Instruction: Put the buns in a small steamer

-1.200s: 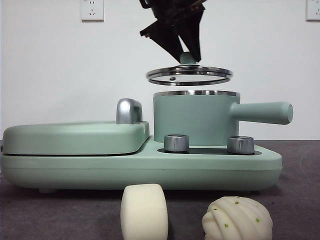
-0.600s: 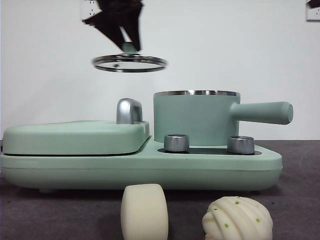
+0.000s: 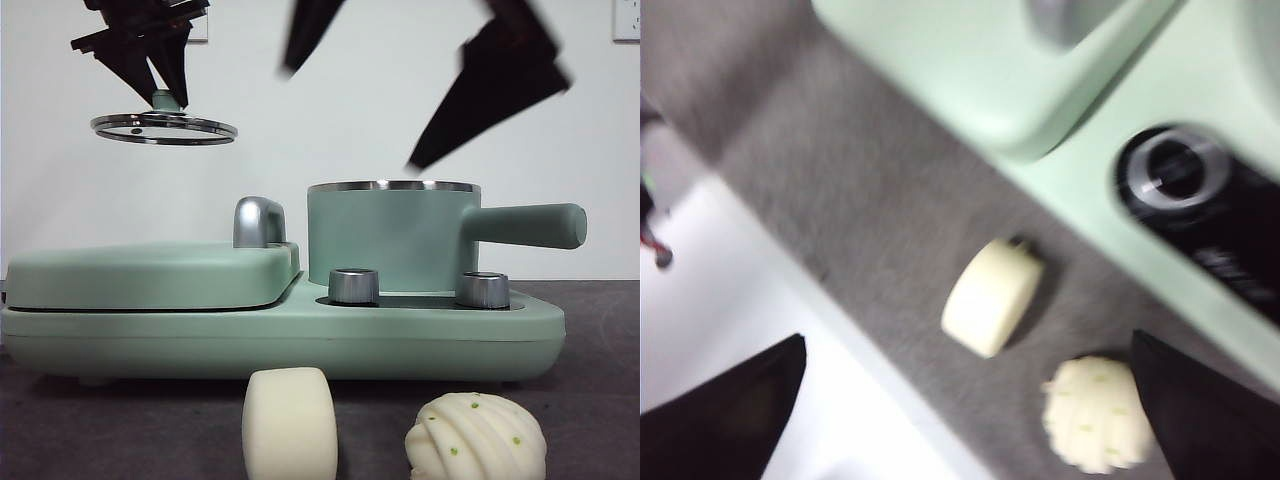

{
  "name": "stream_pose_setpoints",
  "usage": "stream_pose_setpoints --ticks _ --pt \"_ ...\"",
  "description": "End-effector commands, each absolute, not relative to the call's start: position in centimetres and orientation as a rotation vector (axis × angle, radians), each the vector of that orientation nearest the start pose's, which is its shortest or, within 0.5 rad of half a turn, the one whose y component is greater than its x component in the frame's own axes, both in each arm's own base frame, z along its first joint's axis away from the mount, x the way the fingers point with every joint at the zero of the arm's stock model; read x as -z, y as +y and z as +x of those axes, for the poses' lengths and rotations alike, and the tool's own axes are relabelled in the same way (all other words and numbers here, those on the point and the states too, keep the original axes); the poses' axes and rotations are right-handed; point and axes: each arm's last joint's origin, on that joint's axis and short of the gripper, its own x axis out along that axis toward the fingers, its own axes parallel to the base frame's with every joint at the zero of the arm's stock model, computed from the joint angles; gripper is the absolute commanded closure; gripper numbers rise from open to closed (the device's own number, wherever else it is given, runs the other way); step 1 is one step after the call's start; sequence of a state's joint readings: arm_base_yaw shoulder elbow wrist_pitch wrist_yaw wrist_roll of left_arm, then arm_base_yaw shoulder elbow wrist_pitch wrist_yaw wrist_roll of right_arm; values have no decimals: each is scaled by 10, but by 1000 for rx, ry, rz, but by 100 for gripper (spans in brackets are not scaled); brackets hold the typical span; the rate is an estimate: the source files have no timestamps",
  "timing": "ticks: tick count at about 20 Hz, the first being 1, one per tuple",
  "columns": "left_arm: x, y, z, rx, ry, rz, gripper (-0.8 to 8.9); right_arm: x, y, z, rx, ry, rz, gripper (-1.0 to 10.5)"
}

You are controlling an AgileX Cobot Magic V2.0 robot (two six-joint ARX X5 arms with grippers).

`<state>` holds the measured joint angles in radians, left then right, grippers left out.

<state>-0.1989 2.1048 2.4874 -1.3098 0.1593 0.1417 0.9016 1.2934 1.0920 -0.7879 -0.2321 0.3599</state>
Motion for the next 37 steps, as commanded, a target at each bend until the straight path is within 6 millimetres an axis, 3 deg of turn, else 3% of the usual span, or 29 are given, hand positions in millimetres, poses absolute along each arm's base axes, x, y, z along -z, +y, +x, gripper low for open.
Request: stream_pose_setpoints --ticks 1,5,10,12,17,22,25,28,30,33,37 --pt "-415 -85 404 396 845 142 727 -262 231 154 -817 1254 -92 431" --pt "-415 -83 405 391 844 140 727 -216 257 160 -780 1380 -202 431" --pt "-415 -83 405 391 844 140 727 -181 273 168 -747 1428 -243 436" --pt "-415 -82 405 390 845 139 727 -176 275 171 -744 1414 -245 474" --pt "-415 -82 405 390 845 139 727 -177 276 173 -725 1378 -250 711" --pt "-415 -82 405 390 845 139 727 -179 278 173 -730 1379 -242 776" --pt "-415 -80 405 386 845 137 727 -207 278 183 -723 1421 -236 776" --pt "-415 -78 406 381 846 136 727 -256 273 202 -714 1406 -249 776" --pt "-415 -77 406 378 846 134 727 -295 260 221 -694 1370 -232 776" --pt "-415 -77 406 379 845 134 727 -336 235 251 -647 1286 -154 776" --pt "-415 -77 406 378 845 133 727 -357 207 296 -580 1191 -80 775"
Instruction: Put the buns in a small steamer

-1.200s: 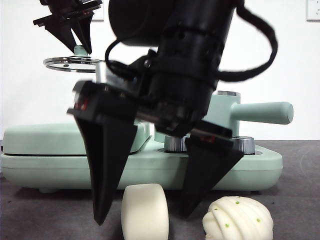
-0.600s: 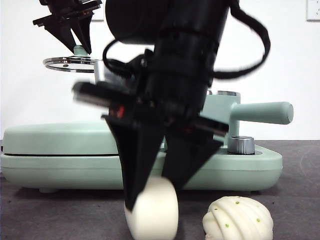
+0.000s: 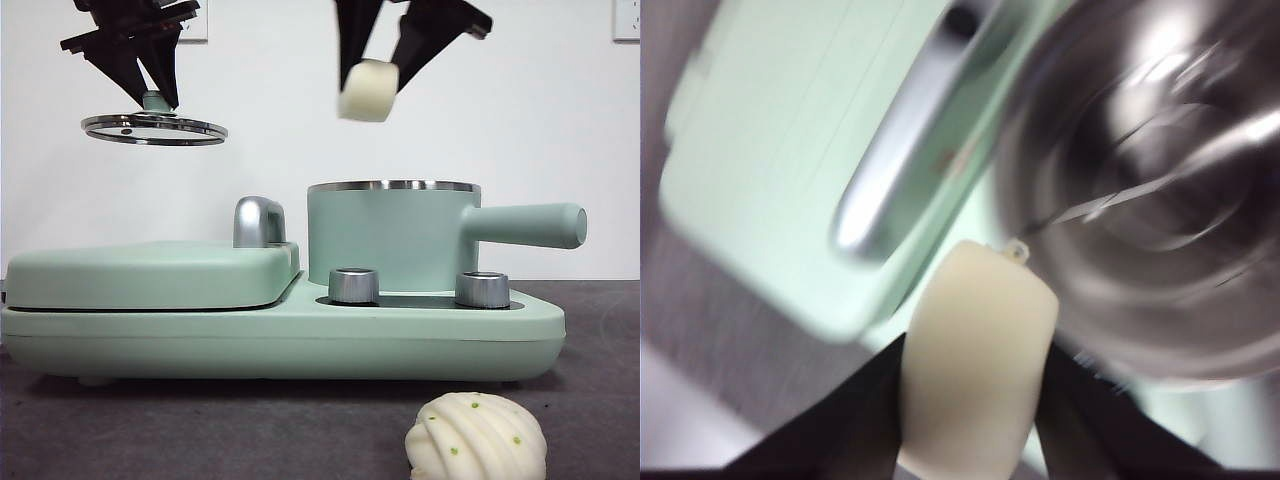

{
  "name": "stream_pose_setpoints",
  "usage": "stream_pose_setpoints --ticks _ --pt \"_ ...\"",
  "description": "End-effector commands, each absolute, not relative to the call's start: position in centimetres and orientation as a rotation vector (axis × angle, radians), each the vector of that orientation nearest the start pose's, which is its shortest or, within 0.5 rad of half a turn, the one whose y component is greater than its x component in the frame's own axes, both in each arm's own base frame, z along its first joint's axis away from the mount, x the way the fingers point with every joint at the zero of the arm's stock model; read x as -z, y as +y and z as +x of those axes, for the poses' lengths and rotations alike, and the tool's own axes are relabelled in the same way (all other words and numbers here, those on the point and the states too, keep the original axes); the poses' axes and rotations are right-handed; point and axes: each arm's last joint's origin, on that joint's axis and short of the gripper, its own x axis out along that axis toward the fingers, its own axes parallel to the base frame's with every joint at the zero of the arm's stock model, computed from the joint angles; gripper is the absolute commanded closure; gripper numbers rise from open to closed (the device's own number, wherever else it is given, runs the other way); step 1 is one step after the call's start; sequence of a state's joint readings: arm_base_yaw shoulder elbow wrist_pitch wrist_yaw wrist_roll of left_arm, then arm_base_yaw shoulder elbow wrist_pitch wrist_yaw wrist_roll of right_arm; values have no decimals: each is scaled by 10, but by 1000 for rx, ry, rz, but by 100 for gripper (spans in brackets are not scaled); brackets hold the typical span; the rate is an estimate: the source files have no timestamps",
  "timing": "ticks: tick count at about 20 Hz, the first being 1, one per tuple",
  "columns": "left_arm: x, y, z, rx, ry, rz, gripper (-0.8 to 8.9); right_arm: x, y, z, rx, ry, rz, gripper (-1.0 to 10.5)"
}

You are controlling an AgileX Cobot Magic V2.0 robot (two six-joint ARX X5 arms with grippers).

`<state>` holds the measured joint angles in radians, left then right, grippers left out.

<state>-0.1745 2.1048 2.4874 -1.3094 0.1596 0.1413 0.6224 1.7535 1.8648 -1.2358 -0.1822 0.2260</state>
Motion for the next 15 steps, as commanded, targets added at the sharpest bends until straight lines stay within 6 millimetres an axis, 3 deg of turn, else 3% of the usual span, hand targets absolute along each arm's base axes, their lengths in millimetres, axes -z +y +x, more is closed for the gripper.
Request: stream_pose_setpoints --ticks 1,7,12,15 --pt "-415 -77 406 378 845 133 727 -356 204 308 -569 1183 -75 775" --pt "-415 -77 406 378 845 133 727 -318 211 359 -542 1225 -82 775" --pt "-415 -77 406 378 845 133 727 -283 220 374 -532 1306 -107 774" --pt "-415 -77 406 378 845 133 727 -281 220 375 -531 1311 -109 728"
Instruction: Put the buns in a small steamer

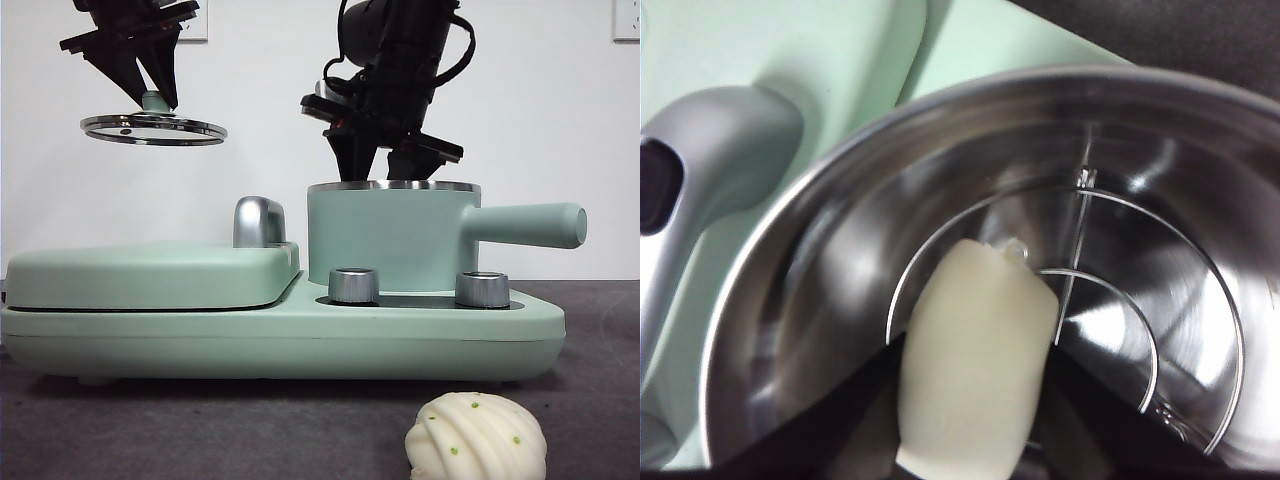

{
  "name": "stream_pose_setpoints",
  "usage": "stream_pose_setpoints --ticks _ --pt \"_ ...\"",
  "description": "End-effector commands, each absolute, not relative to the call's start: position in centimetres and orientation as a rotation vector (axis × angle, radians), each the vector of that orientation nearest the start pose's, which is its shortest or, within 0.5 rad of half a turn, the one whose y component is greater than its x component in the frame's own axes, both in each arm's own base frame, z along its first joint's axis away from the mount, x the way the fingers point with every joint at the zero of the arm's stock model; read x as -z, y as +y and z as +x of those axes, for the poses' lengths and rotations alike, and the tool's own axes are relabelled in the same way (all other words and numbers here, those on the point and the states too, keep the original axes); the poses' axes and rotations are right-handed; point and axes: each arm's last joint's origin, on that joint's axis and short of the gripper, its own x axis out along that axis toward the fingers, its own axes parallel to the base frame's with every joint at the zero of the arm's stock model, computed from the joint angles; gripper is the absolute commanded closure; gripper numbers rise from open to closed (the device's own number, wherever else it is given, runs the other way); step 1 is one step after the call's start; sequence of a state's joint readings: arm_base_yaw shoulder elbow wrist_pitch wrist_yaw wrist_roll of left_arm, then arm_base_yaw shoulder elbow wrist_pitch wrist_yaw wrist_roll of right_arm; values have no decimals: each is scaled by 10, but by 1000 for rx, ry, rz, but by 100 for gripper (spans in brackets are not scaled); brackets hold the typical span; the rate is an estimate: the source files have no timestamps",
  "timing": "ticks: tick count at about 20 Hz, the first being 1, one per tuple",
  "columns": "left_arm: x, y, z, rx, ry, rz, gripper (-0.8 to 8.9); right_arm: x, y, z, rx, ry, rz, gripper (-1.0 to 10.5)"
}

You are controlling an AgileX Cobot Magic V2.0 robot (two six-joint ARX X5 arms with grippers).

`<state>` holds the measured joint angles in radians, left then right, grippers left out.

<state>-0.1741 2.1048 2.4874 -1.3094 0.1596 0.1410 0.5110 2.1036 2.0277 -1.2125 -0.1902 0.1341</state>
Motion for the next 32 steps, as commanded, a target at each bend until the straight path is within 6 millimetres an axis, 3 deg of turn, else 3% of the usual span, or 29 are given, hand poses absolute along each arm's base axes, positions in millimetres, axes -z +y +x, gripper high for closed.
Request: stream_pose_setpoints --ticks 1,4,6,9,13,18,21,25,28,32 --pt "-415 -77 406 378 843 133 727 -281 220 375 -531 1311 -111 692" --pt "-415 -77 406 378 842 133 727 -281 219 376 -530 1303 -109 618" --pt "-415 -77 406 378 843 132 727 -282 219 377 -531 1291 -106 455" --pt "-415 -77 406 378 843 132 727 -287 219 379 -534 1266 -100 424" --pt "-415 -77 406 375 843 127 727 -330 211 371 -522 1236 -106 424" --pt "-415 -77 406 373 844 121 727 -381 198 346 -508 1147 -116 425" --pt "-415 -77 406 372 845 118 726 -405 190 319 -530 1102 -118 425" --pt "-415 -77 406 371 846 115 727 -422 166 262 -554 1095 -132 425" --pt "-415 -78 406 371 849 115 727 -414 147 215 -575 1129 -157 425" --pt "-415 -80 405 375 850 112 727 -380 136 157 -612 1207 -208 434"
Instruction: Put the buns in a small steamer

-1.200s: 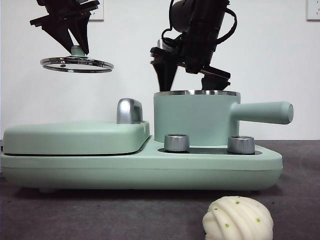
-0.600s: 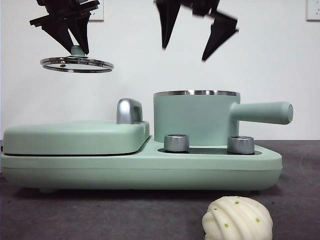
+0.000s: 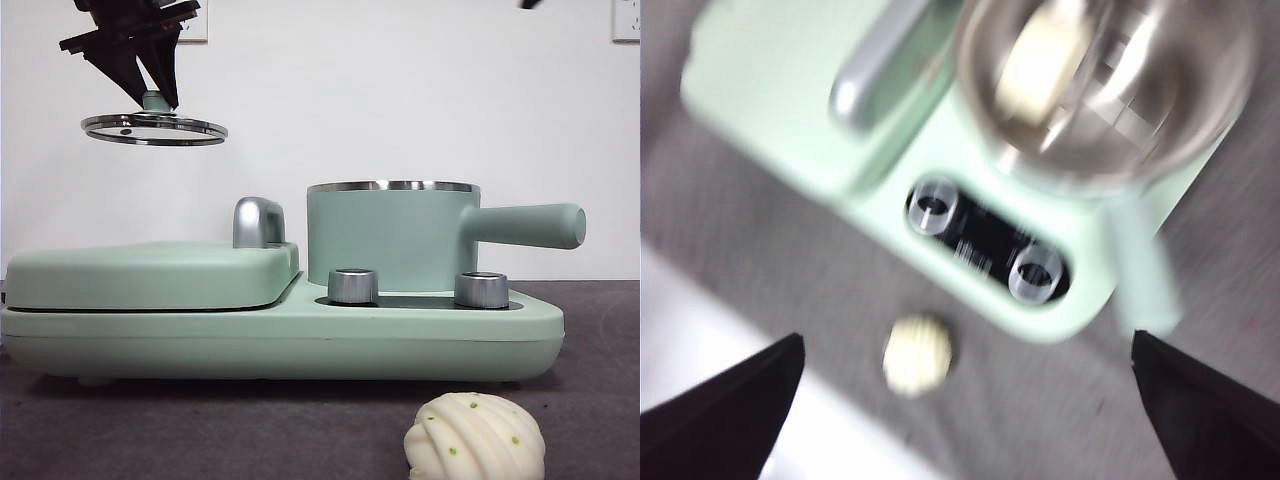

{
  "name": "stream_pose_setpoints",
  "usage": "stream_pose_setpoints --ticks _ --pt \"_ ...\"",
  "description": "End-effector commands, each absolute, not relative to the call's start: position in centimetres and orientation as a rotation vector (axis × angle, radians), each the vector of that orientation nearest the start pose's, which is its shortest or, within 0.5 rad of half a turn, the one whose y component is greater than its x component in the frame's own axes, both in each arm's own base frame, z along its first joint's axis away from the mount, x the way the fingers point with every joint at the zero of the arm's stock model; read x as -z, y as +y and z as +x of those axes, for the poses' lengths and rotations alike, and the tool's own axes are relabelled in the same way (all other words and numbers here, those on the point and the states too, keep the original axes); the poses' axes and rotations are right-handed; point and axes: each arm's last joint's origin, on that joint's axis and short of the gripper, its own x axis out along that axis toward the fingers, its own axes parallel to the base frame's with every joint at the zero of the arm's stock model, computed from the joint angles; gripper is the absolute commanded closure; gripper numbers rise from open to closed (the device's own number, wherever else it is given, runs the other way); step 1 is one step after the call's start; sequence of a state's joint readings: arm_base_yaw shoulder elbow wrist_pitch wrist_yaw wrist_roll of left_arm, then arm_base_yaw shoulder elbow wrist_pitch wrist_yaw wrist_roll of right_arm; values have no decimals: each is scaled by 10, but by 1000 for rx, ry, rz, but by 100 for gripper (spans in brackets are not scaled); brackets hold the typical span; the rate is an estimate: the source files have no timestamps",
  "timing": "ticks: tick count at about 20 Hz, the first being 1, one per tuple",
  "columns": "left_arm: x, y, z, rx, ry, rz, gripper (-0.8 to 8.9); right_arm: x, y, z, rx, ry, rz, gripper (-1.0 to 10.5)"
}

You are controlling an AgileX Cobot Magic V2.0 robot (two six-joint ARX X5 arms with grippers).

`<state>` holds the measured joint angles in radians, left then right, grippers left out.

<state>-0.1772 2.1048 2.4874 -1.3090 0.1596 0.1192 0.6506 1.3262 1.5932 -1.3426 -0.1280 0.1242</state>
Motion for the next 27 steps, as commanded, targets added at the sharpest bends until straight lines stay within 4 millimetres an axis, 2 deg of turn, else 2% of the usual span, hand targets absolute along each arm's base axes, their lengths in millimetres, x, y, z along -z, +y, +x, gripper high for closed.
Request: stream_pose_setpoints --ticks 1,3,6,10,14,18,25,27 --pt "-415 -81 405 375 850 112 727 -369 136 146 -613 1200 -192 434" --pt "-415 -83 405 380 850 114 727 -346 138 127 -649 1174 -157 434" --pt "-415 -86 404 387 850 116 727 -307 144 111 -661 1172 -139 434" --pt "-415 -90 403 396 850 118 727 -255 160 107 -697 1174 -150 434" --pt "-415 -91 403 394 851 112 727 -215 167 111 -670 1212 -144 434" --pt "-415 -91 403 392 852 109 727 -196 173 115 -658 1242 -162 435" --pt "-415 -91 403 393 852 108 727 -177 188 126 -661 1242 -185 477" --pt "-415 -91 403 393 852 108 727 -173 192 128 -662 1235 -182 557"
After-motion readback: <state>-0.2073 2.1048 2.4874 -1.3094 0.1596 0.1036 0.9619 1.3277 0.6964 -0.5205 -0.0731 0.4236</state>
